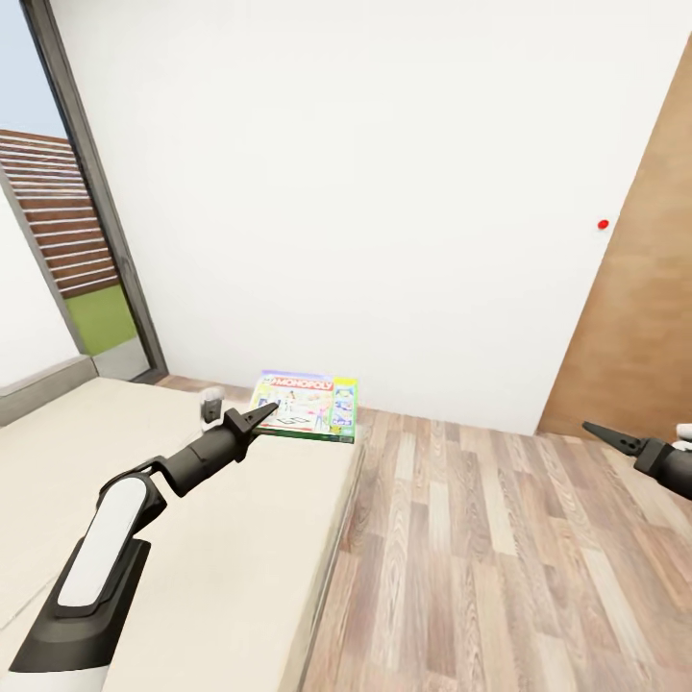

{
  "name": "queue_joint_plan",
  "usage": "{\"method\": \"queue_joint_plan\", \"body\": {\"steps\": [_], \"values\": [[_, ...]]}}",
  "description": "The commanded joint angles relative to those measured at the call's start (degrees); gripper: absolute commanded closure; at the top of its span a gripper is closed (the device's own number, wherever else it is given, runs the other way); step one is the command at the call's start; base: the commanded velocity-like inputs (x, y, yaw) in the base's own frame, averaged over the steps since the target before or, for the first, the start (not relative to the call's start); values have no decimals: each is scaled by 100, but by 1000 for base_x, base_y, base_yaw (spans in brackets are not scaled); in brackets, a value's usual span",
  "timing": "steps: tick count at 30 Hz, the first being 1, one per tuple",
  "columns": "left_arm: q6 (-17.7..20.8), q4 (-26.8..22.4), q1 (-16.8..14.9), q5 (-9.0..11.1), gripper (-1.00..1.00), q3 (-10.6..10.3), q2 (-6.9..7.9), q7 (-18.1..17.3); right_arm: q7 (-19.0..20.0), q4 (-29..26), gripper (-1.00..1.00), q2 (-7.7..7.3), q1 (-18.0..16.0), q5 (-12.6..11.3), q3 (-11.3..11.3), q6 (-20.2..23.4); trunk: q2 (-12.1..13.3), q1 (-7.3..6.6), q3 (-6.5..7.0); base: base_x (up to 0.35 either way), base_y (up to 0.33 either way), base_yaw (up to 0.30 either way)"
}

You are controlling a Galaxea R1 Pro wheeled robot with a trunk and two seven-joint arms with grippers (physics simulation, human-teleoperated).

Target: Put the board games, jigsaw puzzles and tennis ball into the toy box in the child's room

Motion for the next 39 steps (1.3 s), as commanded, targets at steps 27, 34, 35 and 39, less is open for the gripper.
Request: {"method": "queue_joint_plan", "body": {"steps": [27,34,35,39], "values": [[18,-17,1,83,100,11,11,56,41,-1,-100,1,-10,30,-6,22,-13,4,62,0,0,-282],[21,-25,4,83,100,11,11,56,41,-2,-100,1,-10,28,-7,22,-13,4,83,0,0,-282],[20,-26,7,83,100,11,11,56,41,-2,-100,1,-10,27,-7,22,-13,4,86,0,0,-278],[21,-34,11,83,100,13,11,26,41,-2,-100,1,-10,28,-7,22,-13,4,95,-91,0,-198]]}}
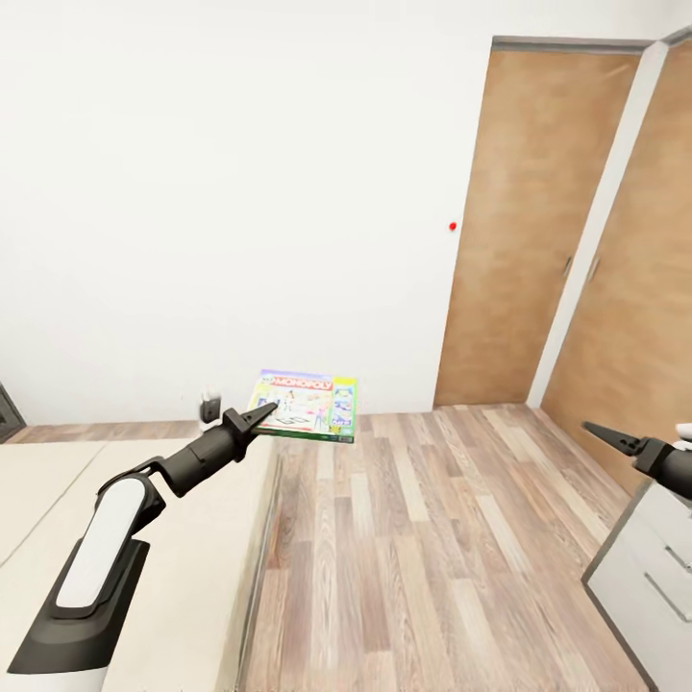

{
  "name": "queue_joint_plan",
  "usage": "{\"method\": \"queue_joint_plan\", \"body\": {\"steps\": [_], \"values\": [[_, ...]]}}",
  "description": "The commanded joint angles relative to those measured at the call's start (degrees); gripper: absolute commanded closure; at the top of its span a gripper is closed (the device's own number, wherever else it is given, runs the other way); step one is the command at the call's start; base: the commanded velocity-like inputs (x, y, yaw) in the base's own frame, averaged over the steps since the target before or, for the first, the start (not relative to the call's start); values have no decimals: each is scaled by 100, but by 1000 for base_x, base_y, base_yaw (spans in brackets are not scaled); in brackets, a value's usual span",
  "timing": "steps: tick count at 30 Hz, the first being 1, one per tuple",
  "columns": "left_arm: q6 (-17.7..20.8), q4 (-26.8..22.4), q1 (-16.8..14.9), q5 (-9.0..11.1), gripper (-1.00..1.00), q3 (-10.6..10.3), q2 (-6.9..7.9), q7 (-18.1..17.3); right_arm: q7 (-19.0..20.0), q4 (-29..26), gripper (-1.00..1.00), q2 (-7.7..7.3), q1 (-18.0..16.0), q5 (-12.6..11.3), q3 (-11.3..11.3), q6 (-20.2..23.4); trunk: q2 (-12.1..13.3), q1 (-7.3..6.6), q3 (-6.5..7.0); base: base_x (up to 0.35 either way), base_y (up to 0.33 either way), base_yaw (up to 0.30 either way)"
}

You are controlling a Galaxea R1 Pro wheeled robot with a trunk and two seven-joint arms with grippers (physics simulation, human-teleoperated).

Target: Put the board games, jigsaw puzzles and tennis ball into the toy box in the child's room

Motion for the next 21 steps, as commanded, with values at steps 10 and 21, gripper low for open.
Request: {"method": "queue_joint_plan", "body": {"steps": [10,21], "values": [[22,-41,106,78,100,232,1,-201,40,0,-100,0,-9,30,-6,22,-14,2,-8,-107,0,-47],[22,-45,143,78,100,270,1,-326,40,2,-100,0,-9,27,1,22,-14,2,-8,-8,0,-18]]}}
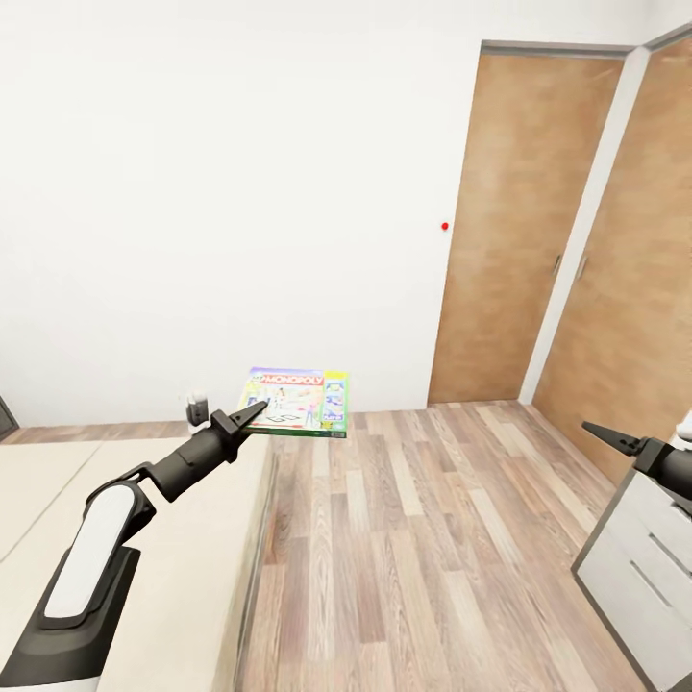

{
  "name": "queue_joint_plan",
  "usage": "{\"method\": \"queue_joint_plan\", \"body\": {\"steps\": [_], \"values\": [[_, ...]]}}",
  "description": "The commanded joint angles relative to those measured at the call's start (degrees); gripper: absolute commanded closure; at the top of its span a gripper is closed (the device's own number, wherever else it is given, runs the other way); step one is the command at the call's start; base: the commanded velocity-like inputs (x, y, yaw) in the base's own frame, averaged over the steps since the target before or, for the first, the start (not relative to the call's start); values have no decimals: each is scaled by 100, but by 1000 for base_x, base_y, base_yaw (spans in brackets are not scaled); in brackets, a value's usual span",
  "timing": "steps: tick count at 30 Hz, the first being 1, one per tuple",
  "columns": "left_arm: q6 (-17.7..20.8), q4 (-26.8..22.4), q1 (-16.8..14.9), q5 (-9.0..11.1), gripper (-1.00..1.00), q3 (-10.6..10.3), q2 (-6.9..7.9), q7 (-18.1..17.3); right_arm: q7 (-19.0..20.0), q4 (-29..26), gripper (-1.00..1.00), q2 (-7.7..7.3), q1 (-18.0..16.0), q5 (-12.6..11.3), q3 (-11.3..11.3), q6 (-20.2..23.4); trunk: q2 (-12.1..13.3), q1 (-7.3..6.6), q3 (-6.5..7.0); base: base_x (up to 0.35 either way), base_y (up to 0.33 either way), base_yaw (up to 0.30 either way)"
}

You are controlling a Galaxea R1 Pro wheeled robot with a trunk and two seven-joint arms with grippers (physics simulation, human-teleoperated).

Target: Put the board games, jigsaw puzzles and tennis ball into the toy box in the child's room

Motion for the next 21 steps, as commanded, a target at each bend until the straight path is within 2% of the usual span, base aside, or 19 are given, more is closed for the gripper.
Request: {"method": "queue_joint_plan", "body": {"steps": [1,8,21], "values": [[28,-3,-5,36,100,8,0,16,41,0,-100,0,-8,30,-1,22,-14,4,-13,-2,0,-119],[28,-1,-2,36,100,10,0,9,41,0,-100,0,-8,28,65,22,-14,4,-13,-1,0,-198],[29,-3,-2,36,100,11,0,-1,41,-1,-100,0,-8,32,99,22,-14,4,-13,0,0,-272]]}}
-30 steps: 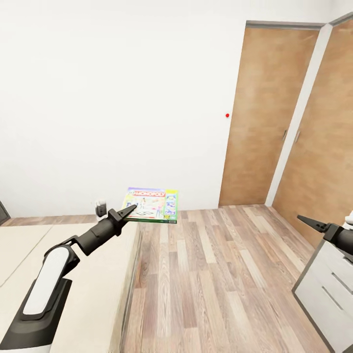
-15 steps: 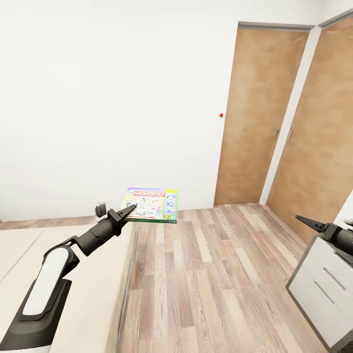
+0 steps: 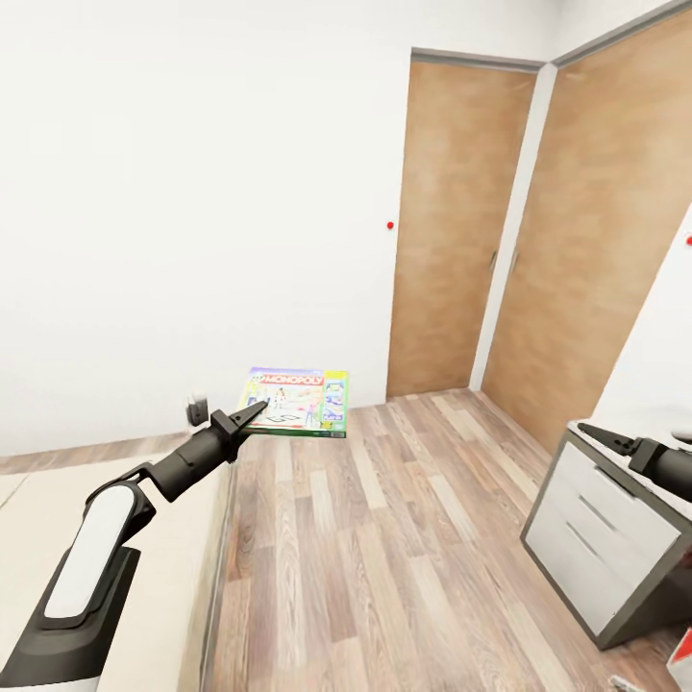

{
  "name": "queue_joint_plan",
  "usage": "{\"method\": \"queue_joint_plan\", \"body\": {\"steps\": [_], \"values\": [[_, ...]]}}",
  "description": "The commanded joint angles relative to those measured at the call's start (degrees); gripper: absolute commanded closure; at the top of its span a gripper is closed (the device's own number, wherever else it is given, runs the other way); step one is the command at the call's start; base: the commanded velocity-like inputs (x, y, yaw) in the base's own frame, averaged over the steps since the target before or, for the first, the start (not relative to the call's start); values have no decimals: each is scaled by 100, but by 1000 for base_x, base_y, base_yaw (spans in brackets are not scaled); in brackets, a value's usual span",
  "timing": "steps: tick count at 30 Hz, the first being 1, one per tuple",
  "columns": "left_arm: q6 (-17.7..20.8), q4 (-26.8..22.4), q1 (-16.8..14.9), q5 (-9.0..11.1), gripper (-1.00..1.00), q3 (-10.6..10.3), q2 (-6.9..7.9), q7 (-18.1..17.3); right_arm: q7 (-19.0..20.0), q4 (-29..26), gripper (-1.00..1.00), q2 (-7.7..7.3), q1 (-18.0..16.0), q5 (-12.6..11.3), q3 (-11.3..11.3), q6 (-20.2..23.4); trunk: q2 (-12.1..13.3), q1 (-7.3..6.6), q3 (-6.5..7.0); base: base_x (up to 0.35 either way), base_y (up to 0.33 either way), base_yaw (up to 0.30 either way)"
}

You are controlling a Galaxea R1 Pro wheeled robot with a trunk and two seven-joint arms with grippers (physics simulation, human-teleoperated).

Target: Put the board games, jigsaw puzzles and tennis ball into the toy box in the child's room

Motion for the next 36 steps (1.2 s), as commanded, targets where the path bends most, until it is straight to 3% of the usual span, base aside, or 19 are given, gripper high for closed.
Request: {"method": "queue_joint_plan", "body": {"steps": [1,28,36], "values": [[28,-5,-4,45,100,8,0,16,41,1,-100,1,-10,30,-5,22,-14,4,-13,0,0,-282],[36,-5,-4,45,100,8,8,10,41,0,-100,1,-10,30,-3,22,-14,4,-13,0,0,-283],[36,-5,-4,45,100,8,9,7,41,0,-100,1,-10,30,0,22,-14,4,-13,1,0,-130]]}}
